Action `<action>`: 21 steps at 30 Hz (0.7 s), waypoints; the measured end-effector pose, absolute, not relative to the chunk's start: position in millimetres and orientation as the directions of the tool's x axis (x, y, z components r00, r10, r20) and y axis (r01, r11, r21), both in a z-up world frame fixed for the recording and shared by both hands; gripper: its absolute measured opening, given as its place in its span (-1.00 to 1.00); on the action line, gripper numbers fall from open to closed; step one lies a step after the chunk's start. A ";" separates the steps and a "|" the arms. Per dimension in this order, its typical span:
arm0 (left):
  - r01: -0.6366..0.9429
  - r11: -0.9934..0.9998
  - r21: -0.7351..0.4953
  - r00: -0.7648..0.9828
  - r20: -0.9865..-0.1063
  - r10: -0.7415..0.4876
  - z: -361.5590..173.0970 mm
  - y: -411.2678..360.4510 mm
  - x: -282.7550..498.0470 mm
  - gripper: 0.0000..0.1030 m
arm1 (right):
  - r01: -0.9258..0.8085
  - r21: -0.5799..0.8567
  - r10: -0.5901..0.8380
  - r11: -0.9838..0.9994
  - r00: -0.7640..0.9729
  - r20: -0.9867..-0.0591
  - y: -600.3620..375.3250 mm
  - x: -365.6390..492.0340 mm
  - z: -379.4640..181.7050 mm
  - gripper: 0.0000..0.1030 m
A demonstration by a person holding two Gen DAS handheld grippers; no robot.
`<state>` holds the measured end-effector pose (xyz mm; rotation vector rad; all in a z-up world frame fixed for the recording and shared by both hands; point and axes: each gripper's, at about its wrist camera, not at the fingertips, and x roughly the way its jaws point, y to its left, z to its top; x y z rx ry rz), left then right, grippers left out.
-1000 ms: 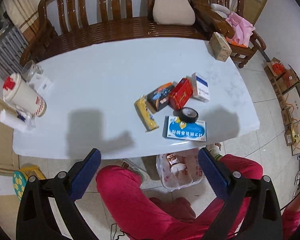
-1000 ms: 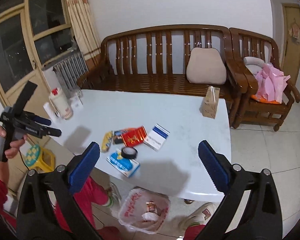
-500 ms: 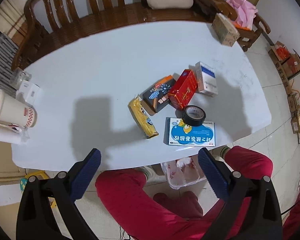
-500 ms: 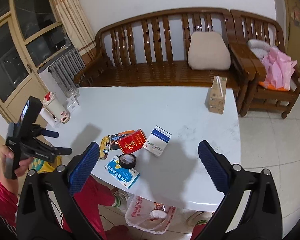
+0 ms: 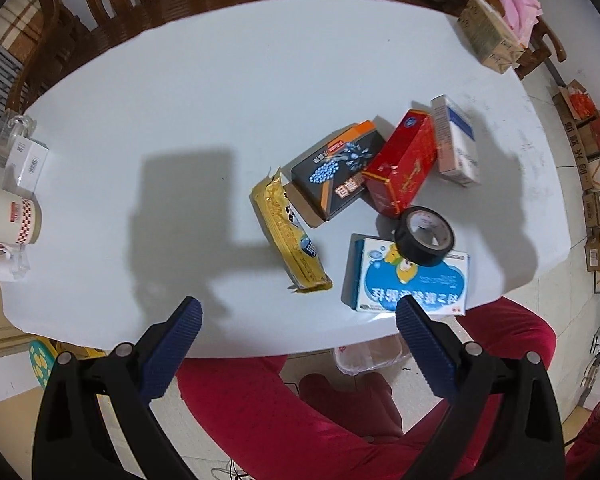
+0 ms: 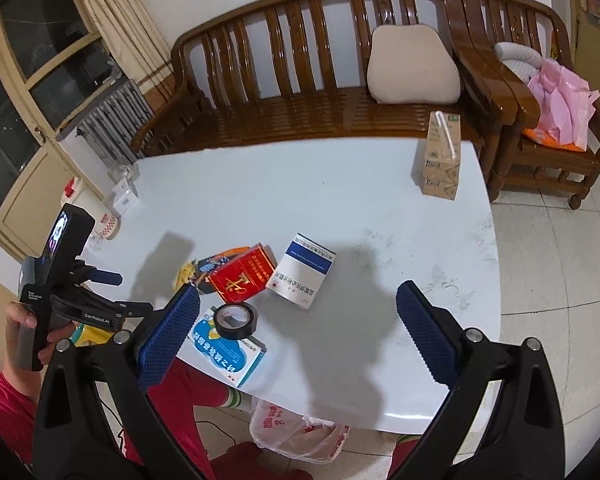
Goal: Collect trash
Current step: 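Raise both tools back over the table toward the remaining trash, then grasp the white-blue medicine box with the right gripper while the left grasps the yellow wrapper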
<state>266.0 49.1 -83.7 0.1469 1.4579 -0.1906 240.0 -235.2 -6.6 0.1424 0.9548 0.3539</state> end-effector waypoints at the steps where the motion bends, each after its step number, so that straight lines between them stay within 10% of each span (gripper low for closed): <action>1: 0.216 0.976 -0.018 0.096 -0.995 -0.039 -87.3 49.3 267.8 0.84 | -0.231 0.273 0.356 0.934 0.518 -0.778 -233.5 243.1 -10.4 0.87; 21: 0.166 0.986 -0.009 0.061 -0.998 -0.020 -143.7 57.3 296.4 0.84 | -0.150 0.383 0.411 0.912 0.355 -0.840 -209.6 325.9 -108.0 0.87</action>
